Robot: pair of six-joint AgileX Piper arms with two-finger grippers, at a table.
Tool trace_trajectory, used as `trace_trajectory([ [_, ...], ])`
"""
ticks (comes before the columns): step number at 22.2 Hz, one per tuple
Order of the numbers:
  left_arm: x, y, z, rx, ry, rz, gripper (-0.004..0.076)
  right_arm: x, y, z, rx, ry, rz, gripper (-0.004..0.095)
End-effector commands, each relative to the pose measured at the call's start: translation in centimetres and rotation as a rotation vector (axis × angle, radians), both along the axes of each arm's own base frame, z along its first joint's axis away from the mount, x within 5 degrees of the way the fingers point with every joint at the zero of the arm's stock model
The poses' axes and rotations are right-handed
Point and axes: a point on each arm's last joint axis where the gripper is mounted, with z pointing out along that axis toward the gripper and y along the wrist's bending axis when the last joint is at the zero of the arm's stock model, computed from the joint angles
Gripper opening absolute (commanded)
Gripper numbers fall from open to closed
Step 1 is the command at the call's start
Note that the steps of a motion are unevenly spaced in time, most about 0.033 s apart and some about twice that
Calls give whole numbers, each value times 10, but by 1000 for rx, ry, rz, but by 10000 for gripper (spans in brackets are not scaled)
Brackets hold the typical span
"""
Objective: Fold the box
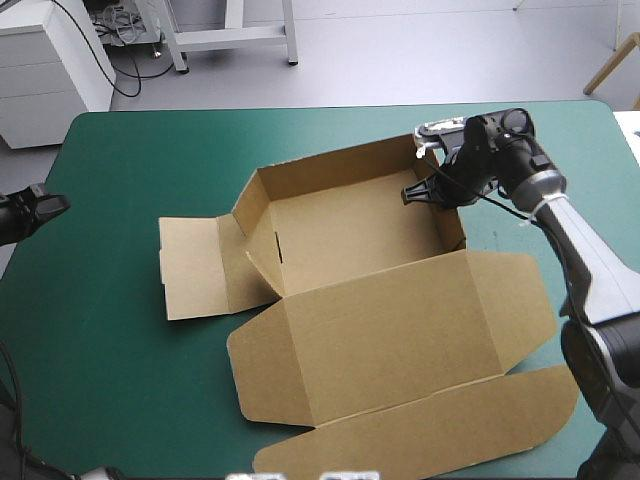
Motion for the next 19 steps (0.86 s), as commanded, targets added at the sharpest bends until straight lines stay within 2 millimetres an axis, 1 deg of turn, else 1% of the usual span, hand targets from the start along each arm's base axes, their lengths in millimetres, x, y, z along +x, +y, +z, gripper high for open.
trace_trajectory([
  [1,-3,-6,25,-2,-95,2,-1,-47,-12,94,87,-296,26,-19],
  [2,-3,-6,25,1,-93,1,10,-53,-14,101,92,-318,27,-19],
  [3,-3,-7,24,3,-87,-7,60,-66,-18,116,102,-365,29,-19],
  [4,-4,-8,24,0,-85,-16,102,-70,-19,121,109,-381,30,-19],
  [5,-4,-8,23,6,-77,-23,213,-81,-21,132,133,-423,32,-19],
  [6,-5,-8,23,13,-70,-26,270,-86,-21,137,147,-436,39,-19],
  [8,-6,-7,21,31,-51,-31,565,-100,-20,148,197,-470,73,-19],
  [9,-6,-7,20,28,-45,-29,633,-104,-19,152,219,-485,85,-19],
  [10,-6,-7,20,30,-43,-30,675,-105,-18,154,241,-491,90,-19],
  [14,-6,-8,20,25,-44,-40,657,-107,-14,157,292,-504,104,-19],
  [17,-9,-19,21,-11,-29,-140,649,-106,-13,159,318,-522,105,-19],
  [19,-5,-27,23,-17,-59,-169,648,-106,-11,161,342,-535,107,-19],
])
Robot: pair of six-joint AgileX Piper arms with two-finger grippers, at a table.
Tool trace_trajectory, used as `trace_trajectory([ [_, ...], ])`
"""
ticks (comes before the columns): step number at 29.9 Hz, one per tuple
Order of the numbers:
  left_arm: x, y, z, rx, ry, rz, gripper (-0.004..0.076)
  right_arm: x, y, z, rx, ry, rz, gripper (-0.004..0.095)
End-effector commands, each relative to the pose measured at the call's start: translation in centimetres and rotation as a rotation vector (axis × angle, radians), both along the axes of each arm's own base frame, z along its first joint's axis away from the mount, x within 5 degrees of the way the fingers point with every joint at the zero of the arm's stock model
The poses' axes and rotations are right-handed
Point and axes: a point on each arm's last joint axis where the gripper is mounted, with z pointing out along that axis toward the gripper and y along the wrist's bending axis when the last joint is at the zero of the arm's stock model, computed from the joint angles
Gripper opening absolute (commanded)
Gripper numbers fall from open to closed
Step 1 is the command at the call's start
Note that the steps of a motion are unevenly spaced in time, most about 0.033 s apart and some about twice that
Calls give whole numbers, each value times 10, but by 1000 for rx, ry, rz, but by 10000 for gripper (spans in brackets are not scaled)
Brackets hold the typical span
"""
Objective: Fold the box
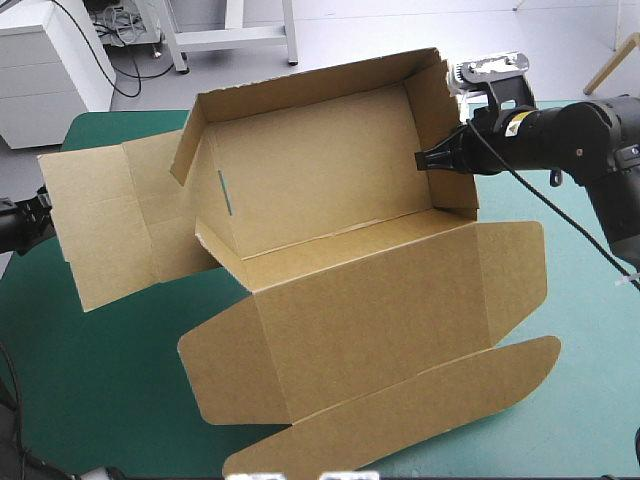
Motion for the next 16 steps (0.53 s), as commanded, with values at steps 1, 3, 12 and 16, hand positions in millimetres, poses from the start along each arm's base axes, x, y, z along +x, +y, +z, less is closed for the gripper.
trace_trajectory([
  [1,2,-26,31,-74,-137,-100,648,-12,0,30,114,-154,7,-19],
  [3,6,-36,37,-121,-190,-139,648,-11,1,31,124,-168,16,-19],
  [12,24,-99,44,-132,-251,-350,645,5,6,24,145,-178,7,-19],
  [16,21,-115,57,-141,-307,-388,645,17,8,17,140,-182,-2,-19],
])
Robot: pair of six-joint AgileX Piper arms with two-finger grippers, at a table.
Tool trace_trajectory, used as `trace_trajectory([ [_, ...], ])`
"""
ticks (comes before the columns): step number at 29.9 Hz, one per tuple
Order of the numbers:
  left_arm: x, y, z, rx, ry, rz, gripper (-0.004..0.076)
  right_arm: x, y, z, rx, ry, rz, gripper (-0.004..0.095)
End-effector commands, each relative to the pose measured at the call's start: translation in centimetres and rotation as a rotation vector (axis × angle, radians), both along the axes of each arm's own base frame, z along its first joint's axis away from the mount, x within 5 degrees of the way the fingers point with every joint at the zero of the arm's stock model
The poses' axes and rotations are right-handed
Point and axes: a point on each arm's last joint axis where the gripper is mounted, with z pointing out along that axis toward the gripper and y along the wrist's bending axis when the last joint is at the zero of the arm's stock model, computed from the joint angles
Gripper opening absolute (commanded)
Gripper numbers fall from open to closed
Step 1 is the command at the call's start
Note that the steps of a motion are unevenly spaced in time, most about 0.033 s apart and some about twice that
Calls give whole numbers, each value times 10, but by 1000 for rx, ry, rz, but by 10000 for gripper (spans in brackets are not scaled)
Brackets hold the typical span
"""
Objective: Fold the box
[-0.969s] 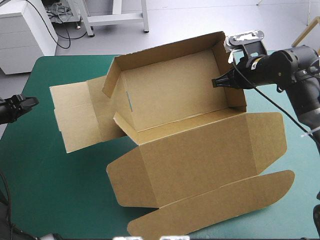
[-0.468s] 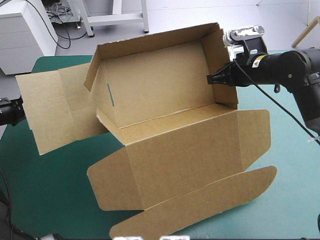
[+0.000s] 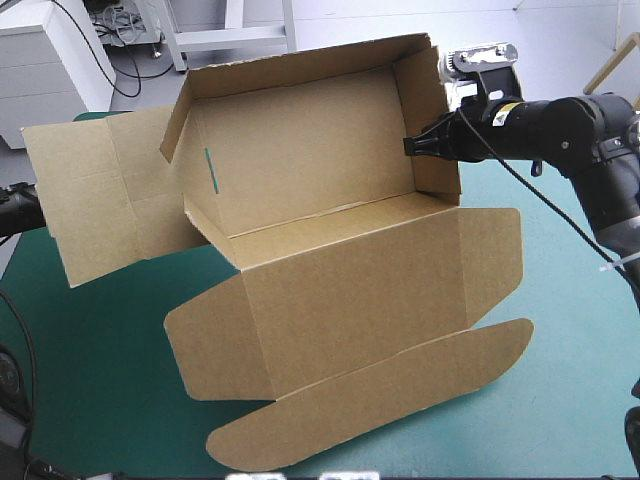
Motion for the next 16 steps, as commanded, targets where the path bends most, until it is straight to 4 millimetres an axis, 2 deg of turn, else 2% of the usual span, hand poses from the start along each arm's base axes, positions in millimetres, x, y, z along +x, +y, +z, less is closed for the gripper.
trace_trajectory([
  [1,-17,-25,40,-69,-127,-112,645,-1,0,22,78,-133,-16,-19],
  [7,-35,-49,58,40,-193,-195,645,12,2,16,73,-154,-25,-19],
  [16,-67,-61,92,77,-313,-198,645,22,4,6,62,-128,-37,-19],
])
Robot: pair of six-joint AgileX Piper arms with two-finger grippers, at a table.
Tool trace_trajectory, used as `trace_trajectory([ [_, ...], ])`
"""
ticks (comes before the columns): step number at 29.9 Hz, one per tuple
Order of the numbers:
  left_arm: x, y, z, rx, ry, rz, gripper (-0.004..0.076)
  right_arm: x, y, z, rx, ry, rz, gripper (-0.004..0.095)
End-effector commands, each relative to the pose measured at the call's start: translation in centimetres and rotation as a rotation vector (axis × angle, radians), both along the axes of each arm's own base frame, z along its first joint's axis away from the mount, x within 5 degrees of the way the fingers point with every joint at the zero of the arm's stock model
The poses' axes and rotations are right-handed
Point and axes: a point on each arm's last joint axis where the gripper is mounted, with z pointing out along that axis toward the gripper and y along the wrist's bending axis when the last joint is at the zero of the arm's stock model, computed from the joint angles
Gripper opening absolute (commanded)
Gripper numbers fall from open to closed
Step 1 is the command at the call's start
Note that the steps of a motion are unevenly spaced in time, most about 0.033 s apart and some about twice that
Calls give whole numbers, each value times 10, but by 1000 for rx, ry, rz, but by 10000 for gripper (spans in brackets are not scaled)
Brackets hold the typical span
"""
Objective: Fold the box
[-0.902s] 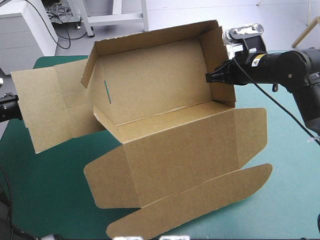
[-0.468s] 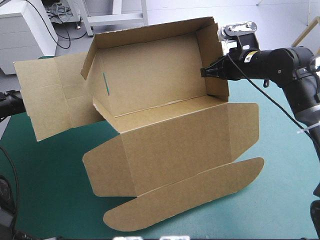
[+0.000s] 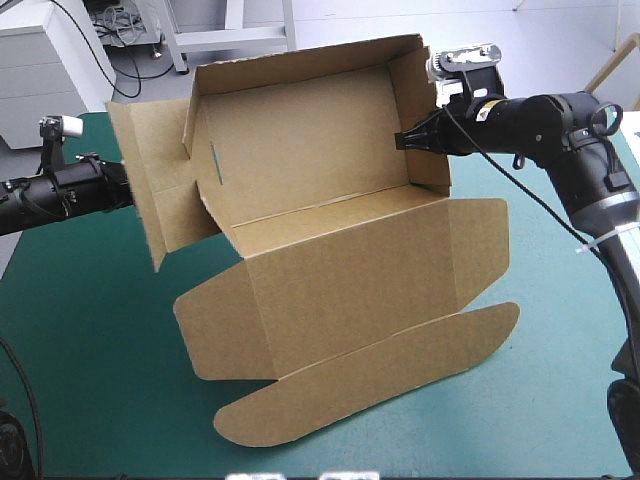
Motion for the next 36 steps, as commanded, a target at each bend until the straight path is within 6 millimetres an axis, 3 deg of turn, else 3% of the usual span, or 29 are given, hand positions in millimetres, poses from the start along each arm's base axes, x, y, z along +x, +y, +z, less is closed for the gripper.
trace_trajectory([
  [1,-24,-15,30,-59,-88,-94,645,-7,-3,26,74,-119,-28,-19],
  [7,-35,-25,43,-92,-125,-104,645,-5,-3,24,74,-114,-38,-19],
  [18,-40,-66,53,-192,-161,-268,645,-5,-3,24,75,-104,-41,-19],
  [31,-39,-68,55,-224,-172,-278,640,-6,-2,23,70,-97,-36,-15],
  [36,-36,-80,49,-163,-95,-223,610,-10,10,22,29,-106,-37,3],
])
